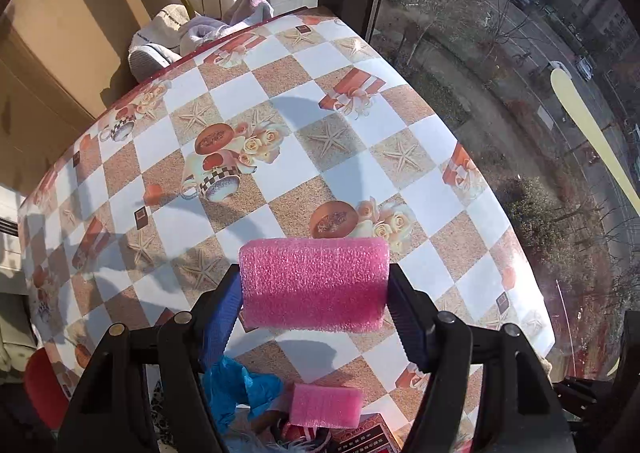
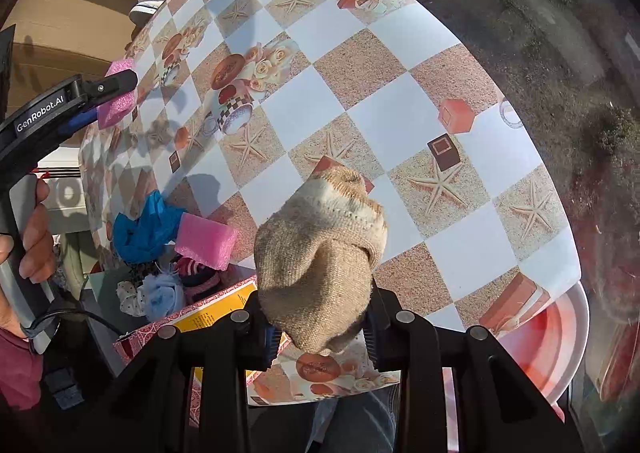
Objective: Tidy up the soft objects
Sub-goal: 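Carry the pink sponge and beige sock over the white box with both tools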
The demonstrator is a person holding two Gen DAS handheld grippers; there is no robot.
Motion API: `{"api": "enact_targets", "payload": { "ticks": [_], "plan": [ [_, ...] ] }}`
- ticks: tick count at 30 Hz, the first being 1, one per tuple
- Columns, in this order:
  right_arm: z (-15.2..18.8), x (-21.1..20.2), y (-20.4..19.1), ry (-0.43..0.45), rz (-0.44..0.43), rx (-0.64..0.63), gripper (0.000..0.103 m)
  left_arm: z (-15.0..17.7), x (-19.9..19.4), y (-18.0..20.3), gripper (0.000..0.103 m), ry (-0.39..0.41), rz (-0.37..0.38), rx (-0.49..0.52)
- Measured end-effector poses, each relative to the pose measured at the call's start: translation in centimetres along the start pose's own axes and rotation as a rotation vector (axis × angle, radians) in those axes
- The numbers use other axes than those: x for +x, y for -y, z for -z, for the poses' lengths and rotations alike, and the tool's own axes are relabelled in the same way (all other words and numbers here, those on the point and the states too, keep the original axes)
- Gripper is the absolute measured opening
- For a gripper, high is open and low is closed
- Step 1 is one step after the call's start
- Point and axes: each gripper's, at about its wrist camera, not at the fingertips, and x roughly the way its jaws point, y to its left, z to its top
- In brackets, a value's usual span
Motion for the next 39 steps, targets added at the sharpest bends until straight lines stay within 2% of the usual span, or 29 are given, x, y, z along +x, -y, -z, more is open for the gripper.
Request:
{"api": "enact_targets", "payload": {
  "ticks": [3, 8, 11, 15, 20, 23, 26, 30, 39],
  "plan": [
    [1.1, -0.5, 0.9, 0.016, 0.012, 0.035, 0.035, 1.1, -2.0, 2.7, 0.073, 0.038, 0.051, 0.095],
    [3.6, -1.3, 2.1, 0.04, 0.04, 0.079, 0.035, 4.6, -6.3, 7.6, 0.073, 0.084, 0.184, 0.213],
    [5.4, -1.9, 2.7, 0.05, 0.059, 0.104, 0.035, 7.1, -8.4, 10.1, 0.073, 0.102, 0.236, 0.297],
    [8.0, -2.5, 3.0, 0.061, 0.086, 0.13, 0.035, 11.3, -10.6, 12.1, 0.073, 0.083, 0.31, 0.385],
    [11.6, -2.4, 2.7, 0.053, 0.103, 0.151, 0.035, 18.0, -12.7, 13.5, 0.073, 0.041, 0.366, 0.506],
    [13.9, -1.9, 2.1, 0.039, 0.122, 0.143, 0.035, 21.4, -13.7, 13.0, 0.073, 0.029, 0.344, 0.562],
    [16.3, -1.4, 1.4, 0.026, 0.108, 0.149, 0.035, 24.0, -14.2, 11.3, 0.073, 0.005, 0.344, 0.546],
    [19.0, -0.9, -0.4, 0.026, 0.097, 0.131, 0.035, 26.7, -14.9, 8.1, 0.073, 0.009, 0.3, 0.486],
    [22.2, -0.3, -8.8, 0.03, 0.052, -0.081, 0.035, 30.8, -17.2, -2.9, 0.073, 0.057, 0.109, 0.211]
  ]
}}
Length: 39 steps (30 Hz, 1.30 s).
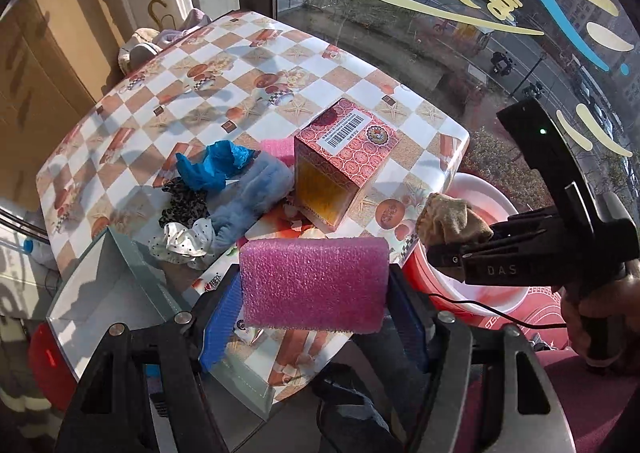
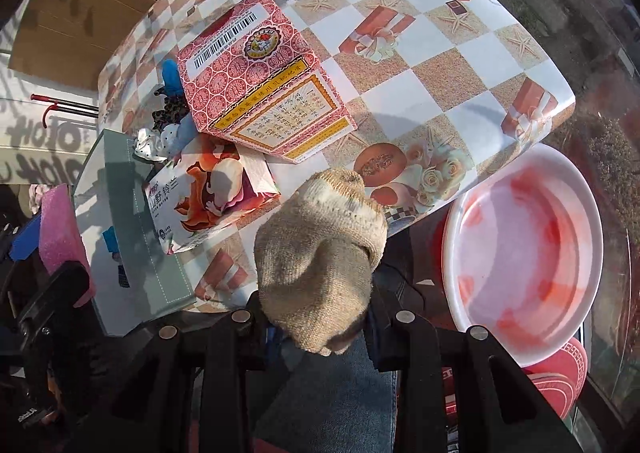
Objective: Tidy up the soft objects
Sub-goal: 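Carry the pink sponge and beige sock over the white box with both tools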
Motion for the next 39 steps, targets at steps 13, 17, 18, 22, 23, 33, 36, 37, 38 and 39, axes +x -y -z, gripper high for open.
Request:
{"api": "enact_targets", "payload": {
  "ticks": [13, 17, 18, 22, 23, 33, 36, 37, 38, 39],
  "plan": [
    [-0.9, -0.6, -16.8, 0.046, -0.064, -0.403, 0.035, 8.9, -5.1, -11.6, 0.073, 0.051, -0.231, -0.425],
    [-1.1, -1.0, -21.6, 0.056, -0.125, -0.463, 0.035, 10.5, -5.4, -13.1, 0.073, 0.04, -0.273, -0.489],
    [-1.0, -1.0, -22.7, 0.058, -0.136, -0.473, 0.035, 10.7, -5.4, -13.3, 0.073, 0.038, -0.283, -0.497],
    [0.3, 0.0, -25.3, 0.046, -0.131, -0.545, 0.035, 11.5, -5.2, -13.7, 0.073, 0.028, -0.305, -0.505],
    [0.6, 0.5, -25.5, 0.032, -0.125, -0.556, 0.035, 11.6, -5.1, -13.7, 0.073, 0.023, -0.311, -0.502],
    [0.9, 2.0, -25.6, -0.027, -0.115, -0.545, 0.035, 12.3, -4.4, -14.1, 0.073, -0.005, -0.318, -0.499],
    [1.0, 1.9, -25.6, -0.027, -0.113, -0.545, 0.035, 12.4, -4.4, -14.2, 0.073, -0.005, -0.319, -0.497],
    [1.0, 2.0, -25.6, -0.027, -0.112, -0.545, 0.035, 12.4, -4.4, -14.2, 0.073, -0.005, -0.319, -0.497],
    [1.0, 1.9, -25.6, -0.026, -0.111, -0.545, 0.035, 12.5, -4.5, -14.2, 0.073, -0.004, -0.318, -0.496],
    [1.0, 2.0, -25.6, -0.026, -0.109, -0.544, 0.035, 12.5, -4.5, -14.3, 0.073, -0.002, -0.318, -0.496]
  ]
}}
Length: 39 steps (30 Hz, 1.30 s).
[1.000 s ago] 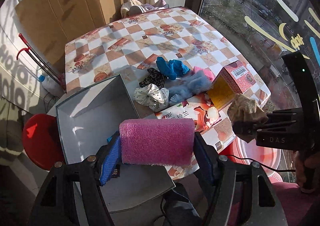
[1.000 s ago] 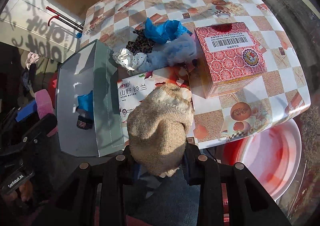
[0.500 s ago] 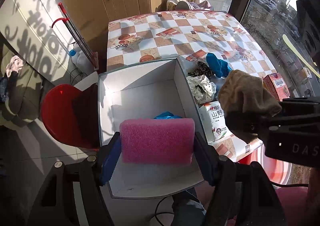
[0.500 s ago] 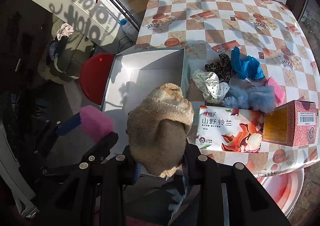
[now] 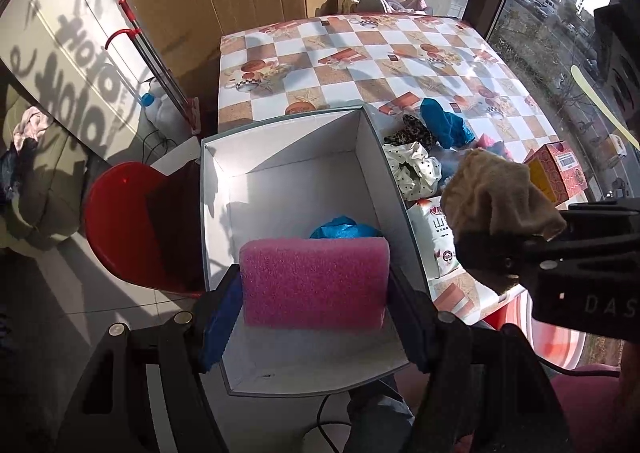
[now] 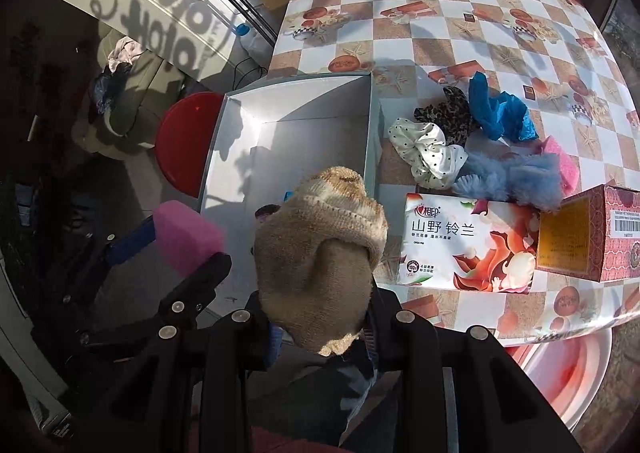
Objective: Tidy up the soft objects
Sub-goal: 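Carry the pink sponge and beige sock over the white box with both tools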
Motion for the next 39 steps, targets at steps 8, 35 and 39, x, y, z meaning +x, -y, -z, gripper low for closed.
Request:
{"api": "enact_targets", "payload": {
  "ticks": [8, 35, 39],
  "plan": [
    [-0.1, 0.0, 0.0, -0.001, 0.0, 0.003, 0.035, -0.3, -0.2, -0.1, 0.073, 0.005, -0.003, -0.006],
    [0.0, 0.6, -0.8, -0.003, -0.038, 0.006, 0.035, 0.4, -0.1, -0.9, 0.073, -0.015, -0.05, 0.014],
    [-0.3, 0.7, -0.9, 0.0, -0.06, 0.015, 0.035, 0.3, -0.1, -1.1, 0.073, -0.025, -0.071, 0.018]
  ]
}}
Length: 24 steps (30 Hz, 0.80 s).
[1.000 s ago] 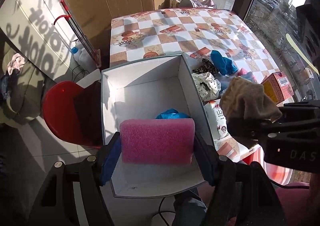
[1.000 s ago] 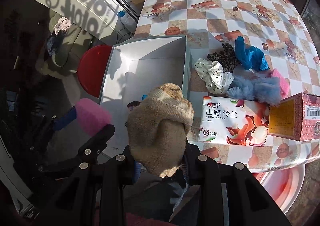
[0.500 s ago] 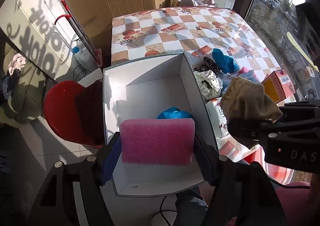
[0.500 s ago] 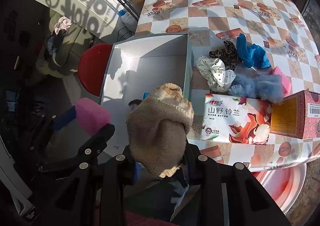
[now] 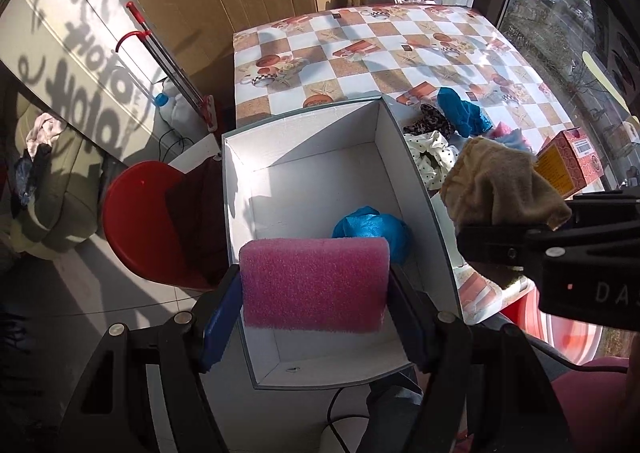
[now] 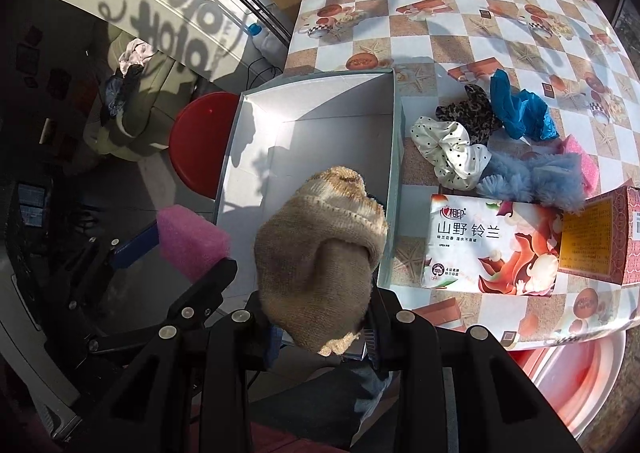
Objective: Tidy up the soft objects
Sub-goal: 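Carry the pink sponge and beige sock over the white box with both tools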
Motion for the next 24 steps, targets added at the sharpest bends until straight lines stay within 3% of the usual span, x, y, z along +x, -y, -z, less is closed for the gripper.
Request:
{"api": "enact_targets", "payload": {
  "ticks": [24],
  "plan": [
    [-0.39, -0.01, 0.7, 0.018, -0.08, 0.043, 0.035, -0.01, -0.11, 0.68, 0.073, -0.02, -0.06, 0.029]
  ]
}}
